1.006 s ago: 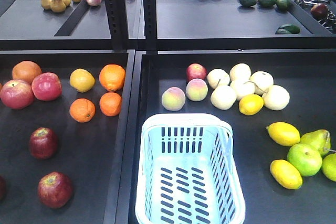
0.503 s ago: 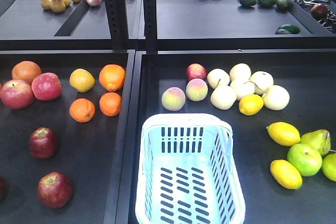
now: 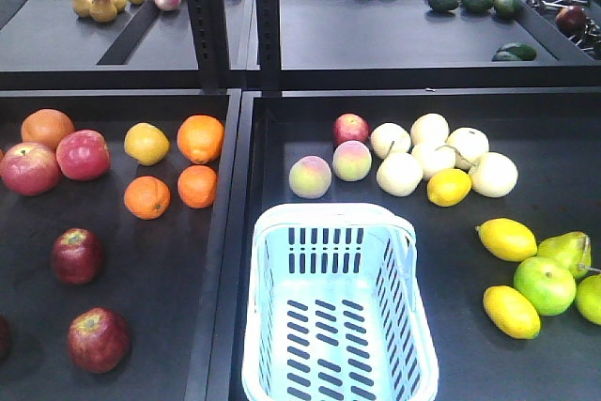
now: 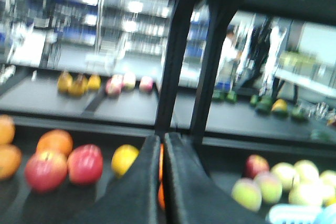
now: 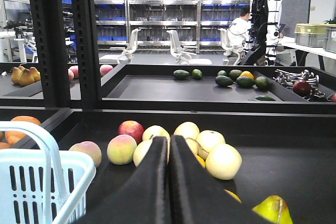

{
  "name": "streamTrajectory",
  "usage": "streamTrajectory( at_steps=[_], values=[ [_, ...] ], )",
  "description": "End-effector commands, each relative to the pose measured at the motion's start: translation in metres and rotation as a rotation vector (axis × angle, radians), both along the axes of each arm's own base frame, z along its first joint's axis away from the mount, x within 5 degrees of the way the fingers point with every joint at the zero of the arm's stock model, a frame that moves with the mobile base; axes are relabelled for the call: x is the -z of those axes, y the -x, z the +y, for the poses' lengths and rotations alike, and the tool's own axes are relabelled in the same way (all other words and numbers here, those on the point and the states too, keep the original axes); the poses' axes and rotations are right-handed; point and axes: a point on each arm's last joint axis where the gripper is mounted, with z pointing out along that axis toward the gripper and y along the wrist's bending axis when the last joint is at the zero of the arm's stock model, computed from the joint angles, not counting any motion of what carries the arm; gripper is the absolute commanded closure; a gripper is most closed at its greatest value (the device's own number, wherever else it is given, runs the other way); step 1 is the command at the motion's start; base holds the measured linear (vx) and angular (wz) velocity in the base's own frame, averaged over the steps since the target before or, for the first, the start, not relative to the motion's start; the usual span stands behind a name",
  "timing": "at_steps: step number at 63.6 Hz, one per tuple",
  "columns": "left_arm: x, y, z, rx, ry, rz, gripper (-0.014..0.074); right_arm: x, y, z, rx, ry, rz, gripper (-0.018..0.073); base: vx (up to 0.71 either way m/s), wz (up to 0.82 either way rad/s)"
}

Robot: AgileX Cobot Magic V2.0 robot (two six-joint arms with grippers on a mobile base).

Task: Pick three apples into basket with both arms

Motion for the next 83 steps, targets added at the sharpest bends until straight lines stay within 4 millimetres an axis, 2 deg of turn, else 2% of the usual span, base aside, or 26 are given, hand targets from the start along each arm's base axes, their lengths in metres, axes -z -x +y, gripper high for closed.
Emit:
streamTrajectory(
  at_steps=[1,9,16,27,33,39,52,57,64,70,75,83],
  values=[
    [-0.034,-0.011,0.000,-0.003,0.009,0.117,0.0603,-0.003,0.001,0.000,0.004,0.014,-0.075,0.0568,0.00,0.00],
    [-0.062,-0.025,-0.001,-0.001,-0.084,0.282,0.0603,-0.003,0.001,0.000,0.004,0.014,-0.075,0.0568,0.00,0.00],
    [-0.084,-0.038,-0.002,0.023,-0.159,0.355,0.0603,-0.003,0.001,0.000,0.004,0.014,-0.075,0.0568,0.00,0.00],
    [-0.091,-0.050,-0.005,0.056,-0.203,0.420,0.0591,-0.003,0.001,0.000,0.004,0.014,-0.075,0.0568,0.00,0.00],
    [-0.089,-0.050,-0.006,0.078,-0.229,0.435,0.0542,-0.003,0.001,0.000,0.004,0.014,-0.075,0.0568,0.00,0.00],
    [-0.089,-0.050,-0.009,0.108,-0.221,0.432,0.0423,-0.003,0.001,0.000,0.004,0.014,-0.075,0.0568,0.00,0.00],
    [-0.089,-0.049,-0.011,0.134,-0.210,0.433,-0.0013,-0.003,0.001,0.000,0.004,0.014,-0.075,0.0568,0.00,0.00],
    [-0.088,-0.049,-0.012,0.138,-0.206,0.440,-0.0140,-0.003,0.001,0.000,0.004,0.014,-0.075,0.0568,0.00,0.00],
    [-0.088,-0.050,-0.013,0.159,-0.235,0.435,-0.0129,-0.003,0.001,0.000,0.004,0.014,-0.075,0.0568,0.00,0.00],
    [-0.086,-0.056,-0.018,0.237,-0.351,0.431,-0.0111,-0.003,0.001,0.000,0.004,0.014,-0.075,0.0568,0.00,0.00],
    [-0.082,-0.068,-0.024,0.321,-0.426,0.439,-0.0100,-0.003,0.001,0.000,0.004,0.014,-0.075,0.0568,0.00,0.00],
    [-0.078,-0.086,-0.034,0.418,-0.453,0.431,-0.0099,-0.003,0.001,0.000,0.004,0.014,-0.075,0.0568,0.00,0.00]
  ],
)
